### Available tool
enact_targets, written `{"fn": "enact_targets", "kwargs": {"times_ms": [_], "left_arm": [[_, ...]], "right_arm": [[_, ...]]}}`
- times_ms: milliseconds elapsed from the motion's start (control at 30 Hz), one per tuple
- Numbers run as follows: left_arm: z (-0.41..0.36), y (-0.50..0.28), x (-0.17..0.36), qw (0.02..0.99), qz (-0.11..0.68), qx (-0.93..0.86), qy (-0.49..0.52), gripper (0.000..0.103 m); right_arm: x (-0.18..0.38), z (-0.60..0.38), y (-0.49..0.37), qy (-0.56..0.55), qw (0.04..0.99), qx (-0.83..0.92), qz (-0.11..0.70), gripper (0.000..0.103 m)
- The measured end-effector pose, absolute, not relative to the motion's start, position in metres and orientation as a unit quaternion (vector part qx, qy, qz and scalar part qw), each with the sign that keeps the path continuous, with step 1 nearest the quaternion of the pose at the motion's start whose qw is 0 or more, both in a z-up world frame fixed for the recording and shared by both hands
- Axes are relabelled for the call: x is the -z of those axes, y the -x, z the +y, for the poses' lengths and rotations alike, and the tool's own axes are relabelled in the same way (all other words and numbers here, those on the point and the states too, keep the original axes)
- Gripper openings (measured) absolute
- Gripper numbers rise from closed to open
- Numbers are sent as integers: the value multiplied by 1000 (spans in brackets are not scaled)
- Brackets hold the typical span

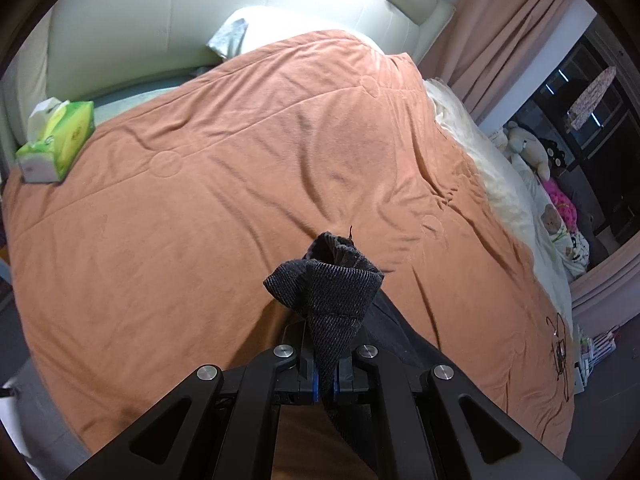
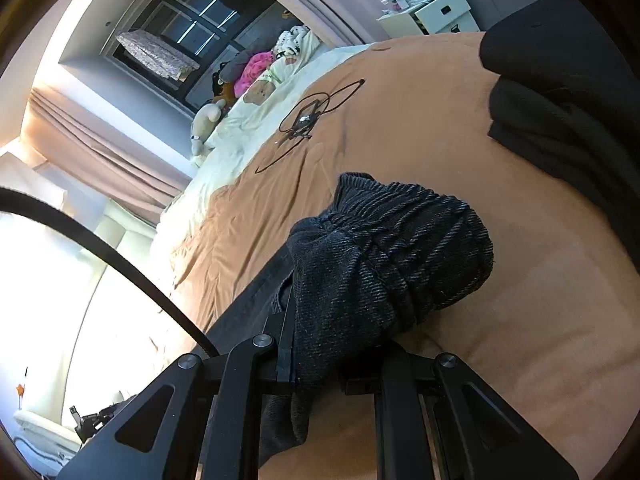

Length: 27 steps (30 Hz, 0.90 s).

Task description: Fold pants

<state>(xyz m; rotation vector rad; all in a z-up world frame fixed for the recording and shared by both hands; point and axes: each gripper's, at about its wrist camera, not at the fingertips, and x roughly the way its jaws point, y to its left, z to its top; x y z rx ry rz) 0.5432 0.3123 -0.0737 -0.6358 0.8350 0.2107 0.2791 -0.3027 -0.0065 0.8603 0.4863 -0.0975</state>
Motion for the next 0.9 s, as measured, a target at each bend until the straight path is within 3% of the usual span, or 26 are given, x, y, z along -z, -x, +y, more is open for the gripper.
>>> {"fn": "enact_targets", "kwargs": {"times_ms": [367, 633, 733, 900], "left_arm": [[341, -485, 87, 849, 413, -115, 308, 4], [355, -473, 158, 811, 474, -133, 316, 5], [351, -472, 188, 792, 513, -156, 291, 7], [345, -456, 200, 791, 519, -149, 288, 41]], "right_arm": [[-2, -300, -247, -399, 878, 36, 261, 11], [33, -305, -238, -410, 857, 41, 310, 14], [51, -309, -242, -412, 839, 51, 352, 21], [51, -313, -236, -379, 838, 65, 387, 37]]}}
